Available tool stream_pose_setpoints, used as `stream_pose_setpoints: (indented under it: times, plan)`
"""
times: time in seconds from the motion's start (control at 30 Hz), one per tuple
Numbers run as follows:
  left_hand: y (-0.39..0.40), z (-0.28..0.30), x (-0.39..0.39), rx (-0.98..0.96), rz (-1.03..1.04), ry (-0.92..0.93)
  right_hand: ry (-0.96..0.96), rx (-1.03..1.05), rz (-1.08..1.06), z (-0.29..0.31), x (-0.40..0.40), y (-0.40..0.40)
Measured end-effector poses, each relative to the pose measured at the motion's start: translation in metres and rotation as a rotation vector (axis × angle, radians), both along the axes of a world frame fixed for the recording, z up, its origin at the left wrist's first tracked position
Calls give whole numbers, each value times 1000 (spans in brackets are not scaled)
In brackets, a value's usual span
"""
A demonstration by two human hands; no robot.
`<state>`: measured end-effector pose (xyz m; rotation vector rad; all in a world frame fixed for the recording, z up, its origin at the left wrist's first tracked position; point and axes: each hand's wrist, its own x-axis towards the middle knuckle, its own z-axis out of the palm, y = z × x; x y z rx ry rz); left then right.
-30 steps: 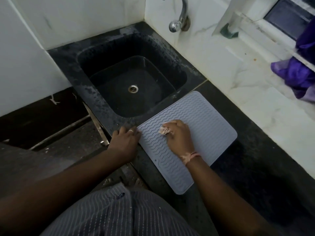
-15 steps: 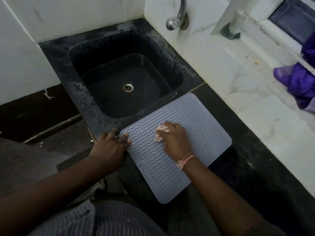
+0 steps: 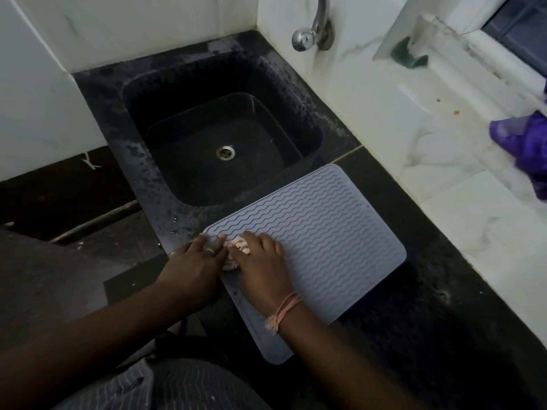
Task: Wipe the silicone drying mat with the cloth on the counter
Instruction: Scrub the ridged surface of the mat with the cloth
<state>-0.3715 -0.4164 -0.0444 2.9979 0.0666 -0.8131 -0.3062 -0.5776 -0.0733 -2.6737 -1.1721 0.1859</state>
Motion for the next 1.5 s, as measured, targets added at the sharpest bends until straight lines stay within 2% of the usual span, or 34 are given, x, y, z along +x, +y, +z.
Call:
stream_pose_setpoints:
  times: [0.13, 0.3, 0.43, 0.53, 0.6, 0.67, 0.73, 0.9, 1.03, 1.13, 1.2, 1.3, 1.4, 1.5]
  plan:
    - [6, 4, 3, 42, -22, 24, -21, -33, -33, -1, 42, -22]
    - [9, 2, 4, 56, -32, 30, -15, -56, -297, 2, 126, -68]
    - [6, 2, 8, 26, 15, 43, -46, -89, -408, 12, 133, -58]
    - [-4, -1, 6, -28, 57, -41, -25, -6, -337, 13, 94, -32]
    - [-7, -5, 8, -44, 46, -104, 17, 25, -169, 9, 54, -11]
    - [-5, -8, 11, -98, 36, -70, 31, 9, -42, 2, 22, 2]
    - [-1, -11, 10, -141, 32, -17, 44, 18, -49, -2, 21, 1]
    - [6, -16, 6, -161, 37, -17, 37, 14, -196, -3, 83, -32]
    - [7, -13, 10, -188, 57, -8, -16, 0, -431, 0, 148, -65]
    - [6, -9, 12, -234, 110, -22, 24, -42, -580, 8, 165, -61]
    - [3, -8, 13, -275, 156, -78, 32, -23, -533, 15, 153, -47]
    - [1, -8, 13, -291, 194, -157, 9, 79, -307, 17, 98, -19]
    - [2, -13, 10, -230, 151, -120, 37, 65, -103, 6, 28, 8]
    - [7, -17, 7, -195, 114, -104, 45, 26, -79, -4, 10, 11]
